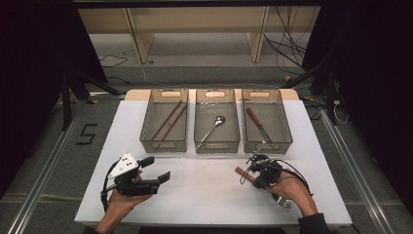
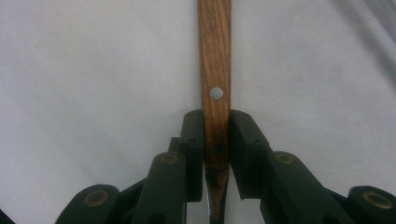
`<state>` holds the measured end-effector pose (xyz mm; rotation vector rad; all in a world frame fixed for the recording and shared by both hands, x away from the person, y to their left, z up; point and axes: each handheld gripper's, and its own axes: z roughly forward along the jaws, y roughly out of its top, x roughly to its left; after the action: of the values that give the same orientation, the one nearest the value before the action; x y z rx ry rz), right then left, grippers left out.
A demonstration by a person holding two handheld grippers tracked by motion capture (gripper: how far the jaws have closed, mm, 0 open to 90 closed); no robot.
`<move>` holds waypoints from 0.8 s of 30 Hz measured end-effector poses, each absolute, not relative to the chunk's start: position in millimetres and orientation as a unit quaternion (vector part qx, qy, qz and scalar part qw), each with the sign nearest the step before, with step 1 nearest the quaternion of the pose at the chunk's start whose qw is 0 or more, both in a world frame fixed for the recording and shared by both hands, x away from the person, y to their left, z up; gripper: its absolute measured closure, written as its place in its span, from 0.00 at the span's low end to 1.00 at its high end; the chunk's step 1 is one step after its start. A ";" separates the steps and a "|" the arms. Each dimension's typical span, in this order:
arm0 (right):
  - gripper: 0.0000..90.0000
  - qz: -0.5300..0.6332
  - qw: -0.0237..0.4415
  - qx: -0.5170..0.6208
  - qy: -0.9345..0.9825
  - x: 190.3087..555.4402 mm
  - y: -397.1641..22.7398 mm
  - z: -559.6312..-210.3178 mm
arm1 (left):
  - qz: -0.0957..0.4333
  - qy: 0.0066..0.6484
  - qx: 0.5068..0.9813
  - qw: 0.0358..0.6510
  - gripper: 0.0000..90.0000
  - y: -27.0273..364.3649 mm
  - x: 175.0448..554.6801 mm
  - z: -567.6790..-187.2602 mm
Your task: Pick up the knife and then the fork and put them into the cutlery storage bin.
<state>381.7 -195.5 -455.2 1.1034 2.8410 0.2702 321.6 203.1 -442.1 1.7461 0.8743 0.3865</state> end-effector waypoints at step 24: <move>0.87 0.161 0.053 0.361 0.917 380.2 -205.6 -433.7 | 0.164 0.369 0.736 0.544 0.17 203.7 321.5 -441.9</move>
<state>380.2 -205.6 -433.7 1.0964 2.7875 0.4909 321.5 203.7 -441.9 1.7460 0.8760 0.3900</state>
